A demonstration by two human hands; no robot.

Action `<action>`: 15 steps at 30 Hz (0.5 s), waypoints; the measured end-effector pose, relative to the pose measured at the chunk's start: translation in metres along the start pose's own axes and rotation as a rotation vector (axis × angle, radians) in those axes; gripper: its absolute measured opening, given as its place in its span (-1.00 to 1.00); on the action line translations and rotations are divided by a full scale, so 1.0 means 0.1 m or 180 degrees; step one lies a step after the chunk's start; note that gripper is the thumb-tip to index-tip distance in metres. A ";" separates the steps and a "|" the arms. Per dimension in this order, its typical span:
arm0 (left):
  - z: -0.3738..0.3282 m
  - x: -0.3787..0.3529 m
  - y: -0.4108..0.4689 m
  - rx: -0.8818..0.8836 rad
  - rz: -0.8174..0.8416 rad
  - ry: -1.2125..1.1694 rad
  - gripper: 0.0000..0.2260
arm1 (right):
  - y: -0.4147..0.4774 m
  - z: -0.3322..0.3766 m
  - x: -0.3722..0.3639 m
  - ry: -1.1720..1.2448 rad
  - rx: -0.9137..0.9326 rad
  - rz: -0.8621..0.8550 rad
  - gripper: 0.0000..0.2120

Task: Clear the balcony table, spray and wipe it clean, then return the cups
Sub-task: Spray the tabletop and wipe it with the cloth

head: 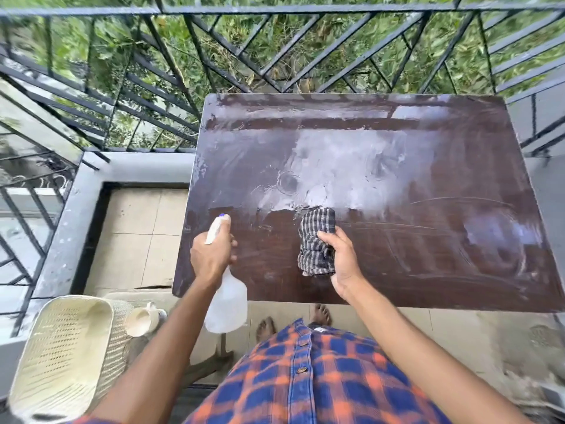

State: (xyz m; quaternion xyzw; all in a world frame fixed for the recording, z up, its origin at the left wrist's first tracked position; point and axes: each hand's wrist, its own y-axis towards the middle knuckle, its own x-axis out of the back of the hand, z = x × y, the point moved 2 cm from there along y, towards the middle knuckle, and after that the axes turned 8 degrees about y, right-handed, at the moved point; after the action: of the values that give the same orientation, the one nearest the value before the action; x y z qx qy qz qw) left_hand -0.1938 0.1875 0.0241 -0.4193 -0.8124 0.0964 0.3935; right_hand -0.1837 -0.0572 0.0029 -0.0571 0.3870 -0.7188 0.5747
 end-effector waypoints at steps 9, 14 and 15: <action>0.03 0.23 0.02 0.0248 -0.0750 0.0240 -0.50 | 0.21 0.07 -0.14 -0.0204 -0.0199 0.0392 -0.83; 0.01 0.25 0.05 0.0335 -0.0681 -0.0093 -0.52 | 0.26 0.06 -0.18 -0.0267 -0.0312 0.0610 -0.85; -0.01 0.25 0.05 0.0350 -0.0701 -0.0078 -0.53 | 0.26 0.05 -0.19 -0.0270 -0.0348 0.0642 -0.85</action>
State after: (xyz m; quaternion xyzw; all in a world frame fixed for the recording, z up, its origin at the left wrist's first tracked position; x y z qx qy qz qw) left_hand -0.1980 0.2098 0.0365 -0.3042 -0.8518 0.1022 0.4141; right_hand -0.1540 -0.0444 -0.0027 -0.0794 0.4047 -0.6321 0.6560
